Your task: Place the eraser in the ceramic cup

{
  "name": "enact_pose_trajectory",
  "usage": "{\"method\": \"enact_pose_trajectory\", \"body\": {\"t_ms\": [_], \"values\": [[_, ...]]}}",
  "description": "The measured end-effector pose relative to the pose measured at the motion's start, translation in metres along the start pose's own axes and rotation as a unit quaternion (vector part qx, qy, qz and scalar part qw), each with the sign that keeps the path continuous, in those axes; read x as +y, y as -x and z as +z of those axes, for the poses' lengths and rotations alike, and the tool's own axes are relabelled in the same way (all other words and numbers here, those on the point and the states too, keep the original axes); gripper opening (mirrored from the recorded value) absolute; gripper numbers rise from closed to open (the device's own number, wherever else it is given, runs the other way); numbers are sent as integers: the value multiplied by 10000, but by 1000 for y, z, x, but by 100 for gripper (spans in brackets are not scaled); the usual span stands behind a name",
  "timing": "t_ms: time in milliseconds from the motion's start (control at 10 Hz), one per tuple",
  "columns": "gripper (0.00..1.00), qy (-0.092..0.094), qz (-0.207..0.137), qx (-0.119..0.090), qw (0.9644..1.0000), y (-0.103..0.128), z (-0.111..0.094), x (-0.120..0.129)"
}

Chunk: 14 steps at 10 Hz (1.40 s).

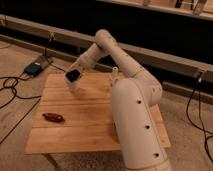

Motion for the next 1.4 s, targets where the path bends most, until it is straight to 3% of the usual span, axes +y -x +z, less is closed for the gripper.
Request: {"method": "enact_pose_trajectory", "body": {"t_ms": [400, 600, 1400], "values": [[0, 467, 106, 319, 9983, 0, 4, 20], [0, 578, 110, 466, 9972, 2, 13, 26], [0, 694, 133, 836, 9940, 11, 45, 34]]}}
